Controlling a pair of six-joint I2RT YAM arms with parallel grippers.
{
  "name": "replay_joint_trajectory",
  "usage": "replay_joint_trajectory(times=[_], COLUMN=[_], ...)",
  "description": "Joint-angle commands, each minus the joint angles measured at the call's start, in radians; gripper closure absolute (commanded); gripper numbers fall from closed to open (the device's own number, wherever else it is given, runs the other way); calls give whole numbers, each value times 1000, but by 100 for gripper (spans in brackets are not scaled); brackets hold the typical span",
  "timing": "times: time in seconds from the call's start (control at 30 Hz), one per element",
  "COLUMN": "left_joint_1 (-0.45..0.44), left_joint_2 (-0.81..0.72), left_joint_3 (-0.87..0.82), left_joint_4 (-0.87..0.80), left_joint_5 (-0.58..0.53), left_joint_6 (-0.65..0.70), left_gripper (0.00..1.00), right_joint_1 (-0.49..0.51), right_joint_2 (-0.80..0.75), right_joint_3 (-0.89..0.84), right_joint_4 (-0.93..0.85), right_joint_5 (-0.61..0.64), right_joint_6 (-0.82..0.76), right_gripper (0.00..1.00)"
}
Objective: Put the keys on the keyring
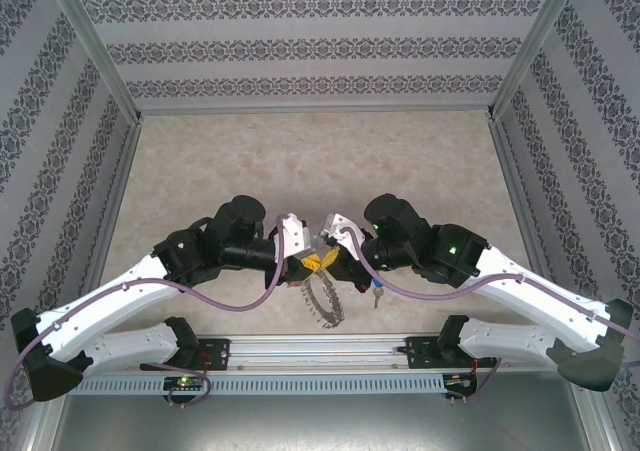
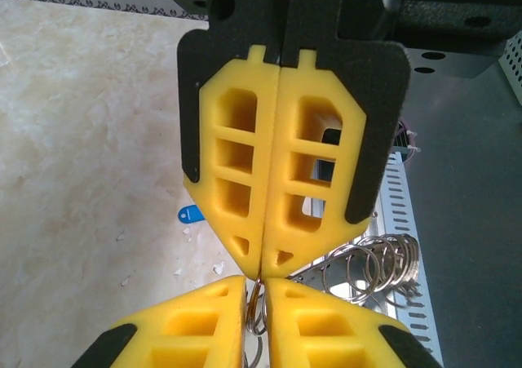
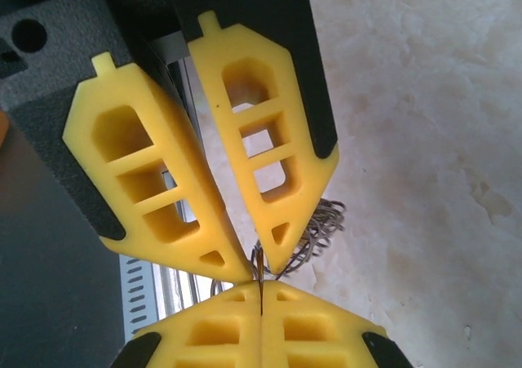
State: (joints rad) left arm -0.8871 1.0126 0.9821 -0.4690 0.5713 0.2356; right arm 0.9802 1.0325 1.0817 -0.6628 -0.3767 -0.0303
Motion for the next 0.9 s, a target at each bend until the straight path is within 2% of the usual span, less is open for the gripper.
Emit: replay_joint_trajectory(times=[0.0,0.53,0.87], left_joint_1=[-33,-46,-47], left_joint_2=[12,43,26], left_joint_3=[21,35,22], left_joint_4=[-65,-91,-86], left_joint_5=[28,62,92], left_joint_6=[-12,-22,-43], left_gripper=[85,85,91], right_joint_1=[4,1,-14], right_joint_2=[-27,-52,-62], right_joint_3=[1,-17,-31], right_joint_4=[97,115,137], right_joint_5=[-7,18,22], right_joint_6=[-10,-21,-23], right_gripper=[100,100,100])
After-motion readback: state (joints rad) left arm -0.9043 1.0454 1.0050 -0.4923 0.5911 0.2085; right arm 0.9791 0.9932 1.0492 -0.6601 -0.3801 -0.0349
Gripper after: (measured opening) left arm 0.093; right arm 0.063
